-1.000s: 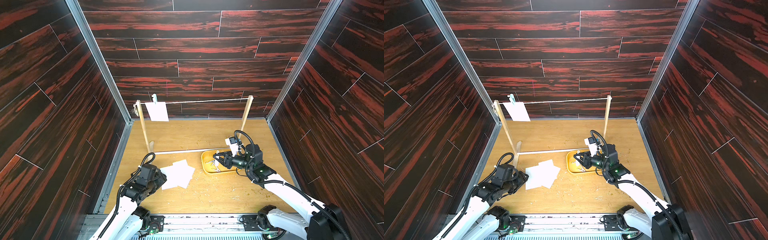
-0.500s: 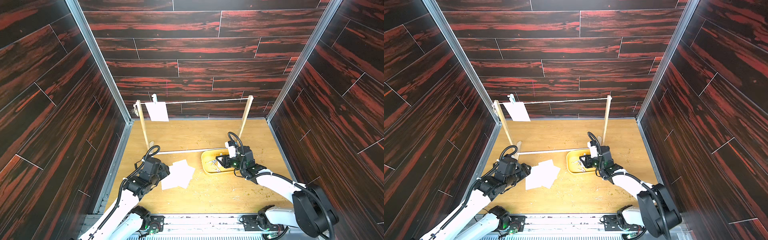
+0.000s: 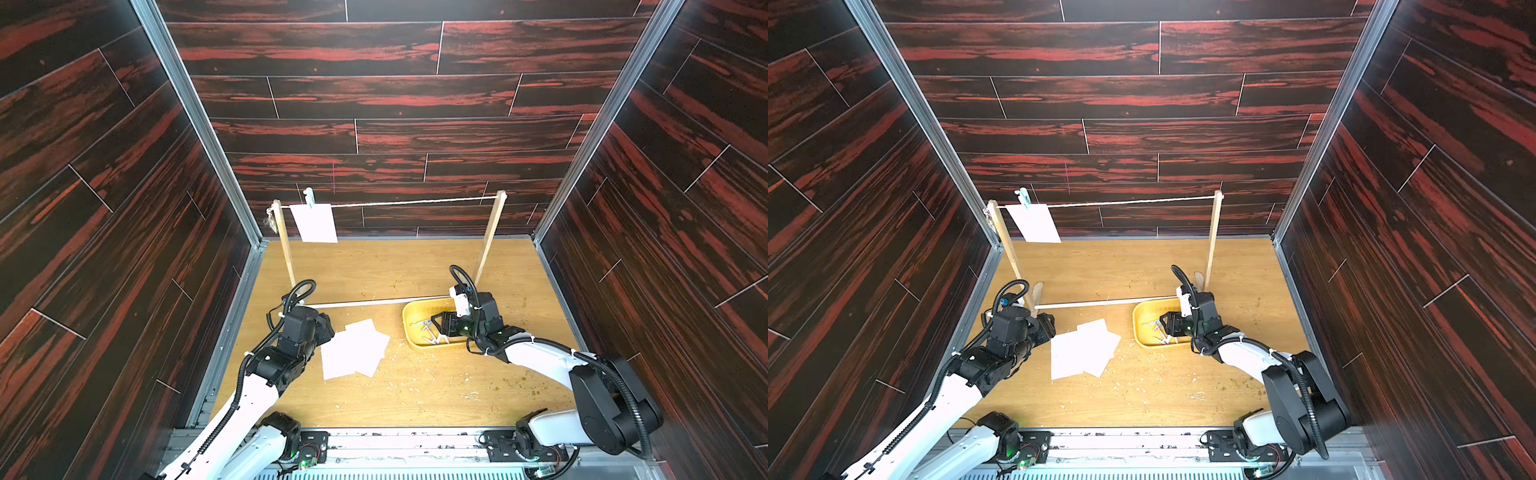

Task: Remove the postcards from the strings
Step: Place the clamp in the storage box, then move the clothesline to the center of the board.

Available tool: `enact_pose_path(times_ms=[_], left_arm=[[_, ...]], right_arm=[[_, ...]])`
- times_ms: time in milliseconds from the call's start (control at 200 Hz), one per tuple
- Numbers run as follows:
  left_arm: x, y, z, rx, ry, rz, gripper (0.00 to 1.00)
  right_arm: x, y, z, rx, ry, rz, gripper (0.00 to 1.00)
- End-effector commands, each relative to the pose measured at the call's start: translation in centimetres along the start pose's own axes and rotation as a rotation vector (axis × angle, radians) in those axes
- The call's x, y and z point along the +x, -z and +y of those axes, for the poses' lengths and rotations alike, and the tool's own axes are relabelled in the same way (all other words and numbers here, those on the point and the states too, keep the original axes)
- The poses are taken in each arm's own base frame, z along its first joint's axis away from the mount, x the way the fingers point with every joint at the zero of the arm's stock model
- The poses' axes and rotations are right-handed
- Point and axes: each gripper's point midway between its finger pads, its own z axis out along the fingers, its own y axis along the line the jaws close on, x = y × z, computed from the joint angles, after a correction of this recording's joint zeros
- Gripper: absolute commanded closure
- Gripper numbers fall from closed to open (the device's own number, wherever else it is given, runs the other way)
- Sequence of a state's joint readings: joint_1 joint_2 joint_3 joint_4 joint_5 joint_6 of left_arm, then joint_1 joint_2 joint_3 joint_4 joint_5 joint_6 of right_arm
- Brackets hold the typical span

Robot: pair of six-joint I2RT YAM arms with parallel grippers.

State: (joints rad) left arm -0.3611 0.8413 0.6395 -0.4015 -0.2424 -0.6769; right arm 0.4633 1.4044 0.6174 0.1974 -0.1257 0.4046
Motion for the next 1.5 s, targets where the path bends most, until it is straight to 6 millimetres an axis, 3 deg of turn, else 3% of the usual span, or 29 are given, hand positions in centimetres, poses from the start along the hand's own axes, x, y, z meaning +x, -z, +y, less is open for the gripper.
enact_pose_path(times_ms=[0, 140, 170, 451, 676, 1077, 1142, 1303, 1358, 1498], left_arm=[[-2.2, 0.3, -0.2, -0.01, -0.032, -0.072, 0.31], [-4.3, 0.7, 0.9, -0.067, -0.04, -0.176, 0.19], [-4.8, 0.8, 1.0, -0.071, -0.039, -0.199, 0.14], [-10.1, 0.1, 1.1, -0.066, -0.066, -0.275, 0.16], [-14.3, -1.6, 2.2, -0.067, -0.051, -0.333, 0.31], [-17.1, -4.7, 0.9, -0.033, -0.137, -0.351, 0.38], [-17.5, -5.1, 0.7, -0.034, -0.147, -0.354, 0.51], [-17.9, -6.0, 0.2, -0.035, -0.191, -0.33, 0.63], [-18.0, -6.1, 0.2, -0.039, -0.208, -0.328, 0.73], [-17.8, -6.4, -0.3, -0.017, -0.252, -0.316, 0.78]], right_arm=[[-2.2, 2.1, 1.6, -0.029, 0.028, -0.055, 0.34], [-2.5, 4.0, 4.1, -0.09, 0.086, -0.073, 0.15], [-2.5, 4.3, 4.8, -0.106, 0.102, -0.076, 0.02], [-3.2, 7.2, 9.3, -0.263, 0.15, -0.125, 0.01], [-3.1, 8.2, 11.0, -0.326, 0.165, -0.132, 0.01], [-2.7, 7.9, 11.6, -0.34, 0.167, -0.112, 0.01], [-2.7, 7.9, 11.8, -0.346, 0.167, -0.116, 0.01], [-2.4, 7.8, 12.2, -0.361, 0.167, -0.106, 0.01], [-2.4, 7.7, 12.3, -0.365, 0.169, -0.105, 0.01], [-2.3, 7.8, 12.4, -0.371, 0.177, -0.105, 0.01]])
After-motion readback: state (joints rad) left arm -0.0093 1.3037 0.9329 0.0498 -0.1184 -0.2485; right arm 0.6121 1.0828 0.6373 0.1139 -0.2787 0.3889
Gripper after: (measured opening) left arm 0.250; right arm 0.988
